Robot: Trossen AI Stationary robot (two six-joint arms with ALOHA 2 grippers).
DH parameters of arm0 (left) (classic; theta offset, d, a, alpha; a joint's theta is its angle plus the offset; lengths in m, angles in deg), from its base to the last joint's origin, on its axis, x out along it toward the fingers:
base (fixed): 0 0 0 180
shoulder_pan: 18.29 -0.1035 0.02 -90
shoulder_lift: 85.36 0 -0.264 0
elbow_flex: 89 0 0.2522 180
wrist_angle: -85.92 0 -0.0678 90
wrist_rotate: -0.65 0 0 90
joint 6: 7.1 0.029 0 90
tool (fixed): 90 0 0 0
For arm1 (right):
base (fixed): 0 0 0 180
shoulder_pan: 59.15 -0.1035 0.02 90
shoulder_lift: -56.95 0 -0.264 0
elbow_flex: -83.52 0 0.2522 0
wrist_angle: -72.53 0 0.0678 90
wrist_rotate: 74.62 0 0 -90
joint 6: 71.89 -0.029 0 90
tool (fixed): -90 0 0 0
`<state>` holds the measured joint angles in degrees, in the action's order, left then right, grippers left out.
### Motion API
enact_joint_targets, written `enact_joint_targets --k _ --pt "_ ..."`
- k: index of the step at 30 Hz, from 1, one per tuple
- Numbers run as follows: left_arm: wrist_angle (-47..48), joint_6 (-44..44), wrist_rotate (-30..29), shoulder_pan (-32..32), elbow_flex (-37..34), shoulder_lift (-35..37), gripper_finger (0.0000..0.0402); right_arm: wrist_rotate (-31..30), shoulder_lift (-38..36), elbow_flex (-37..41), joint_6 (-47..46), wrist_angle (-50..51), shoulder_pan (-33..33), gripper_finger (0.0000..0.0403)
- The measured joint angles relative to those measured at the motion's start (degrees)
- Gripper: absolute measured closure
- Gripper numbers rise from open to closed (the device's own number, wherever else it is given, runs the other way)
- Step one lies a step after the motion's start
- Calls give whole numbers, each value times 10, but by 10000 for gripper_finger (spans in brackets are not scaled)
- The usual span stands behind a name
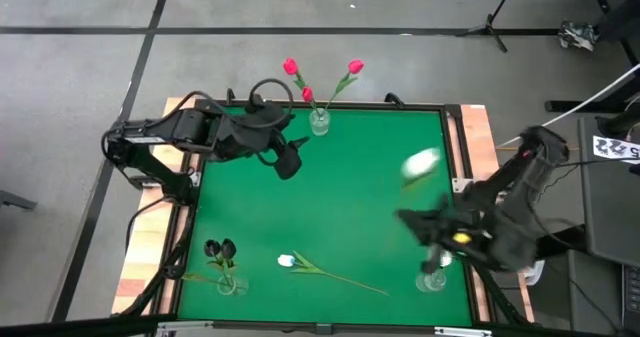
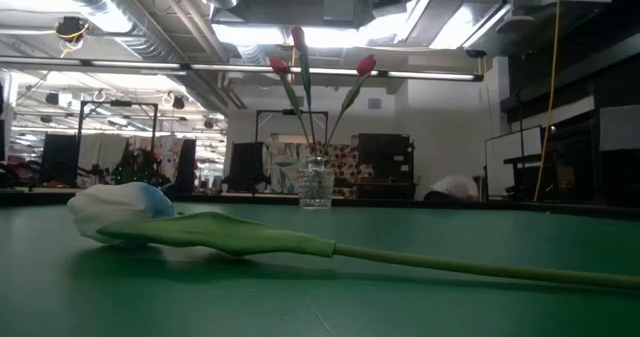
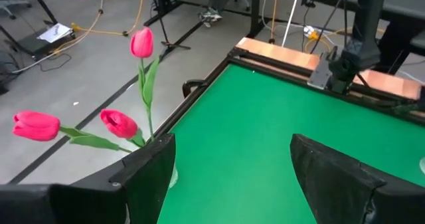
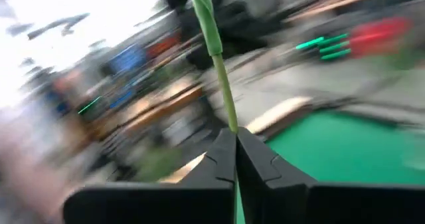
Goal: Sort flowers into vase by color
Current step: Put the top white flower into the bottom right transparent vase
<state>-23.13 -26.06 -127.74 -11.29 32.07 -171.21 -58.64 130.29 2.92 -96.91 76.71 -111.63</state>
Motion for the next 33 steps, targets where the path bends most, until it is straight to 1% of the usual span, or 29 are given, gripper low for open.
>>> enact_joint_targets --k 1,2,4,7,10,14,17,19,24,26,28,31,33 --pt "-2 0 0 -3 0 0 108 -87 -1 8 -1 -14 -34 403" --pt "-4 0 1 -7 0 0 108 -129 -1 17 -5 -14 -61 403" --pt "-8 0 3 -14 0 0 108 -131 1 27 -16 0 -84 403" --pt "-14 0 4 -26 0 0 108 -134 0 29 -32 16 -81 403" --pt "-18 -1 4 -37 0 0 108 -134 -24 29 -36 46 -88 403" --pt "-28 -2 4 -38 0 0 108 -136 -72 29 -37 105 -148 403" --pt "-32 -2 5 -38 0 -1 108 -136 -111 29 -35 123 -178 403" --pt "-34 -4 5 -38 0 -3 108 -136 -139 29 -33 154 -201 403" --pt "-40 -2 5 -40 0 -3 108 -136 -199 29 -44 253 -298 403" --pt "-40 -4 5 -42 0 -3 108 -136 -213 29 -48 286 -328 403" --pt "-40 -6 5 -45 0 -3 108 -137 -223 29 -45 299 -349 403" --pt "-41 -10 5 -47 0 -3 108 -135 -224 29 -46 351 -364 403" --pt "-42 -22 5 -51 0 -3 108 -137 -219 29 -73 397 -370 403"
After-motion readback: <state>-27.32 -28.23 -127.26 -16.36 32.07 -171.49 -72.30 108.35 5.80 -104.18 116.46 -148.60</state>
